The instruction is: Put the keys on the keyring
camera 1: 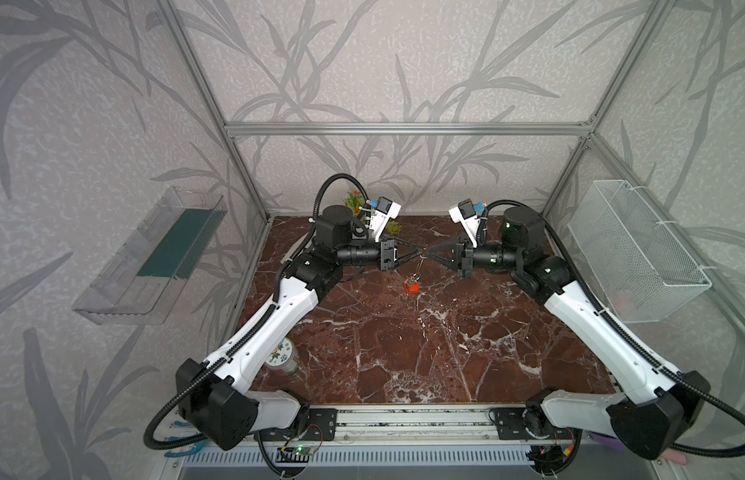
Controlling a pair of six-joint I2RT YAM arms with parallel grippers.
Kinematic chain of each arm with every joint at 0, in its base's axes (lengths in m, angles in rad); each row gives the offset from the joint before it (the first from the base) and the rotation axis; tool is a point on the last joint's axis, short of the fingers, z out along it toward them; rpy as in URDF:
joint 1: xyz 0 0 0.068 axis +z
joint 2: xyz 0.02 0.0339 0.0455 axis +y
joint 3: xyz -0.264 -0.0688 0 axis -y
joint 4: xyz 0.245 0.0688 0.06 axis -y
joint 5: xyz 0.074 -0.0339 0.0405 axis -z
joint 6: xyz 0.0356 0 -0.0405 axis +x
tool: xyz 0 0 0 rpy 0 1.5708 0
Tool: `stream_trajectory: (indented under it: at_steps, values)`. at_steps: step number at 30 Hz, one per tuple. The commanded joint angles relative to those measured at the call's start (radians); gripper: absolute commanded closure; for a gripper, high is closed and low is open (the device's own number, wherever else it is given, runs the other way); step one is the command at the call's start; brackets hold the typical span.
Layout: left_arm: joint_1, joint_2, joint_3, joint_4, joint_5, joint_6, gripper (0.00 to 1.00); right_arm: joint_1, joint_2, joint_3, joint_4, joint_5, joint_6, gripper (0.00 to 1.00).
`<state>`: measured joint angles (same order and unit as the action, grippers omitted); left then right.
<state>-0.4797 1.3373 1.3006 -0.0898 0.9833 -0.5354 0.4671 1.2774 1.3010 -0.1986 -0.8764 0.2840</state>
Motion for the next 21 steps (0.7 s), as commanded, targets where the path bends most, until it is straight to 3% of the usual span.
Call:
stream_trajectory:
  at_steps: [1, 21]
  values:
    - [-0.006, 0.003, 0.013, 0.018, 0.047, -0.005, 0.81, 0.001, 0.005, 0.020, 0.046, -0.021, 0.003, 1.00]
    - [-0.021, 0.003, -0.001, 0.095, 0.137, -0.053, 0.90, 0.001, 0.022, 0.018, 0.039, -0.009, -0.003, 1.00]
